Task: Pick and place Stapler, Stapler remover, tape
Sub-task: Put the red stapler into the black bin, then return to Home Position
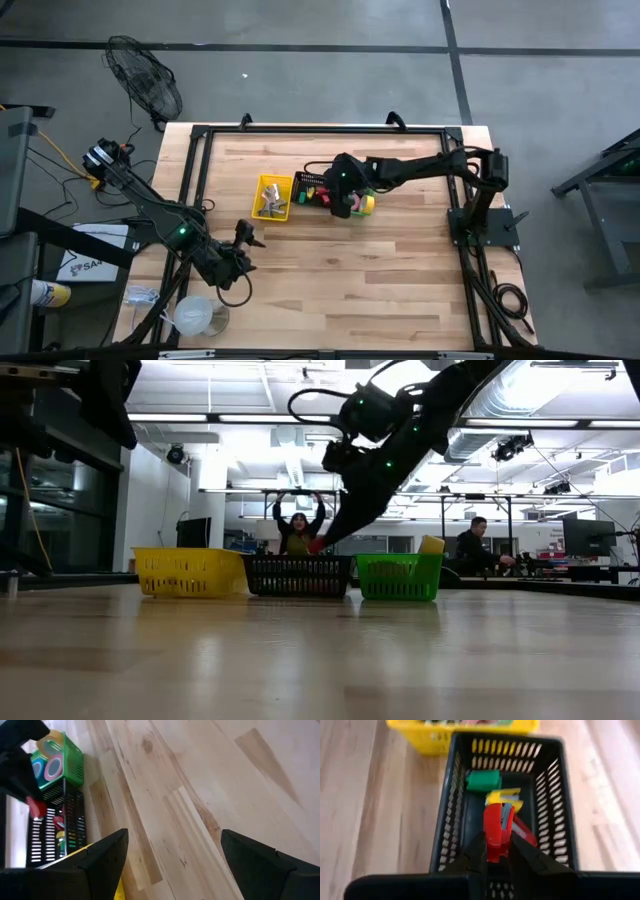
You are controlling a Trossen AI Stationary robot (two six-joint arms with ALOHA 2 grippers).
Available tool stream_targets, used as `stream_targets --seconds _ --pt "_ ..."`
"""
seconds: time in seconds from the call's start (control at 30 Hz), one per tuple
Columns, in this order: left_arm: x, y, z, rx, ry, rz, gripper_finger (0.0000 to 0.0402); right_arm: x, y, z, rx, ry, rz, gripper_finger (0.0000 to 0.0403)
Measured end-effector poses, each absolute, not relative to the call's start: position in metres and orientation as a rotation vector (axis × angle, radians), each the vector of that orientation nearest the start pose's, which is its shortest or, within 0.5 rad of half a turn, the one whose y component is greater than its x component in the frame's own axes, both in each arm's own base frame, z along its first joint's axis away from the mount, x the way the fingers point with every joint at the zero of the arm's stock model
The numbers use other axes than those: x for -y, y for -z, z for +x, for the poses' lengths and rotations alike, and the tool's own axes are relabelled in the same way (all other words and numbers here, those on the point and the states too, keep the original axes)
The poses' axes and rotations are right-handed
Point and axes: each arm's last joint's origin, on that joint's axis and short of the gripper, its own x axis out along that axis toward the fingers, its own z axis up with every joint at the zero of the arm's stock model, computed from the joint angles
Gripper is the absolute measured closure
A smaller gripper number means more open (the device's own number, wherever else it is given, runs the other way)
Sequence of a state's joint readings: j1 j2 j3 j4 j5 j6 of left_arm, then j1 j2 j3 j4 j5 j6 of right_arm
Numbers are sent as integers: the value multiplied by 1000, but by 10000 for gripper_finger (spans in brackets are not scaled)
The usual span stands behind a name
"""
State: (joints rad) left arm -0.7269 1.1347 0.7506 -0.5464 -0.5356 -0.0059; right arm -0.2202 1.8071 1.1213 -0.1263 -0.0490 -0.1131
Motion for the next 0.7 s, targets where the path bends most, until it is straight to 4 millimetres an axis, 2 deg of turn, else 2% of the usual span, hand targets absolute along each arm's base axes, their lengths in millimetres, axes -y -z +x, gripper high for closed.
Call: stream_targets --seconds 0.17,0.43,0.7 --pt "130 -233 170 -735 135 557 87 87 -180 365 -822 101 28 359" --pt "130 -234 171 -715 106 560 87 88 -181 366 -798 114 44 291" --pt "130 -235 171 -711 96 563 87 88 -182 366 -794 114 49 260"
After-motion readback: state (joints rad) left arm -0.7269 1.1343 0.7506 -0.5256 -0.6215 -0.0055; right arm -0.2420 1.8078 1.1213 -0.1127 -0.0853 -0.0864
